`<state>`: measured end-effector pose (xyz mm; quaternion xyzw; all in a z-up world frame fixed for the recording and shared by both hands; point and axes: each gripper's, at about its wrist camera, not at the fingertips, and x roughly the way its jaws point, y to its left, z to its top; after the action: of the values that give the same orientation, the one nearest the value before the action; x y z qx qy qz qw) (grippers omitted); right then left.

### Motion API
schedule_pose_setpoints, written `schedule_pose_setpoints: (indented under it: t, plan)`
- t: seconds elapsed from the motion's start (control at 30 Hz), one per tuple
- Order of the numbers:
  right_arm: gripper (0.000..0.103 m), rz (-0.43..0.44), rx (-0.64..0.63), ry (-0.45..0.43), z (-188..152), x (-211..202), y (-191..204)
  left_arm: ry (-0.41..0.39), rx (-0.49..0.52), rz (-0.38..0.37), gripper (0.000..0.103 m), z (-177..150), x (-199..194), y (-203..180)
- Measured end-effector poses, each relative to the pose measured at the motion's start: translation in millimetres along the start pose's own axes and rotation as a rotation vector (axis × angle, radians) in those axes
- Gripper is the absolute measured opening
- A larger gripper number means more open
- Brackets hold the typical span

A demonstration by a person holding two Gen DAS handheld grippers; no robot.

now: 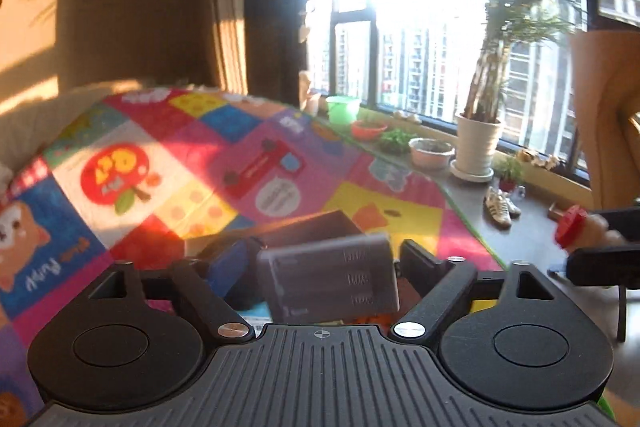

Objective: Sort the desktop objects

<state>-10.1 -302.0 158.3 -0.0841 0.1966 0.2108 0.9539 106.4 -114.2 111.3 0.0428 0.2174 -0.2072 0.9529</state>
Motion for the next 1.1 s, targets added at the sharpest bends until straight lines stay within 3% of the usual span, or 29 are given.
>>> schedule_pose_setpoints:
  t: [0.07, 0.17, 0.4, 0.57, 0.67, 0.77, 0.83, 0.9, 1.0, 1.1]
  plan:
    - [0.025, -0.021, 0.005, 0.005, 5.4, 15.2, -6.8, 0.038, -0.039, 0.002, 0.095, -12.0, 9.9, 10.4]
    - [0.025, -0.023, 0.030, 0.029, 7.7, 39.5, -18.2, 0.067, -0.041, 0.022, 0.097, -43.4, -5.9, 23.1]
    - [0.025, 0.049, 0.171, 0.082, 26.7, 123.7, -34.2, 0.164, -0.082, 0.093, 0.101, -98.3, -43.2, 48.5]
    - [0.030, -0.003, 0.250, 0.111, 48.6, 198.8, -39.2, 0.197, -0.085, 0.105, 0.103, -119.8, -58.2, 54.0]
    - [0.032, -0.040, 0.296, 0.131, 45.8, 214.9, -41.5, 0.222, -0.078, 0.109, 0.103, -128.1, -60.2, 56.5]
    - [0.047, -0.028, 0.294, 0.129, 30.4, 199.5, -31.0, 0.246, -0.095, 0.115, 0.103, -135.8, -58.0, 61.6]
    - [0.067, -0.040, 0.236, 0.108, 15.0, 178.8, -16.9, 0.255, -0.115, 0.131, 0.103, -140.4, -56.7, 65.3]
    - [0.079, -0.059, 0.170, 0.091, -3.7, 155.9, -0.3, 0.234, -0.118, 0.159, 0.103, -144.3, -58.5, 67.8]
    - [0.090, -0.053, 0.107, 0.107, -32.9, 125.7, 24.2, 0.208, -0.129, 0.216, 0.103, -149.3, -60.9, 72.2]
    - [0.103, -0.065, 0.114, 0.148, -58.2, 108.5, 44.5, 0.202, -0.204, 0.216, 0.103, -149.2, -61.4, 80.9]
